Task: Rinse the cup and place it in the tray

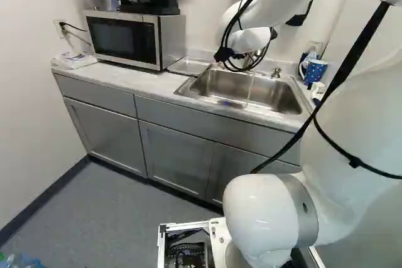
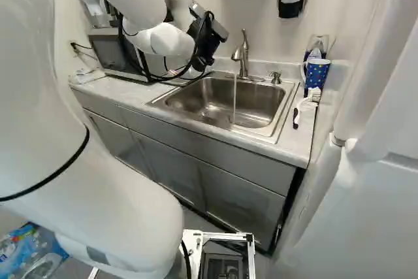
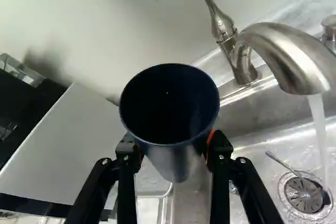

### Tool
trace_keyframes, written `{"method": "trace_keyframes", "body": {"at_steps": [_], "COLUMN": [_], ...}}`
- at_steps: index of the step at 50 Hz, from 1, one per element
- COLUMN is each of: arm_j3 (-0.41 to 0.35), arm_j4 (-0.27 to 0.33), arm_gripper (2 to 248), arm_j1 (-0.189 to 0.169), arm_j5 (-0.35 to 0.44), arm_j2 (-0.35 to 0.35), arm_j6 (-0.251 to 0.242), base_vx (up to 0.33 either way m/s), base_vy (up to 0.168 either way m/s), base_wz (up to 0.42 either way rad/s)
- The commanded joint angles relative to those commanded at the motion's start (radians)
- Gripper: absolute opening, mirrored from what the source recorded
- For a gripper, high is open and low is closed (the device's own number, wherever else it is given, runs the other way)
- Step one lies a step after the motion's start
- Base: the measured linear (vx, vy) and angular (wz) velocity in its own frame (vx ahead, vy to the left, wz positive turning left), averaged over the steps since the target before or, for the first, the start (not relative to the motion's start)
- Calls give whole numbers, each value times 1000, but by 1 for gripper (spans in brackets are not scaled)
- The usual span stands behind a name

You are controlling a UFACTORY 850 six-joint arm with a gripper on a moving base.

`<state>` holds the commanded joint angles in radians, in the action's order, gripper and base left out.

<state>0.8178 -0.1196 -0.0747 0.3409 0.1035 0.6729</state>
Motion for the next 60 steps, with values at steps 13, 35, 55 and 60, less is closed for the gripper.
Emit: {"method": "trace_keyframes", "body": {"at_steps": [13, 35, 55, 60], "arm_j3": [0, 0, 0, 0], "arm_j4": [0, 0, 0, 0], "arm_gripper": [126, 126, 126, 126], "arm_j1": [0, 0, 0, 0], "arm_j5": [0, 0, 0, 0], "arm_j2": [0, 0, 0, 0], "arm_j6": [137, 368, 578, 631], "base_vx": [0, 0, 0, 0], "base_vy": [0, 0, 0, 0], "base_wz": [0, 0, 0, 0]}}
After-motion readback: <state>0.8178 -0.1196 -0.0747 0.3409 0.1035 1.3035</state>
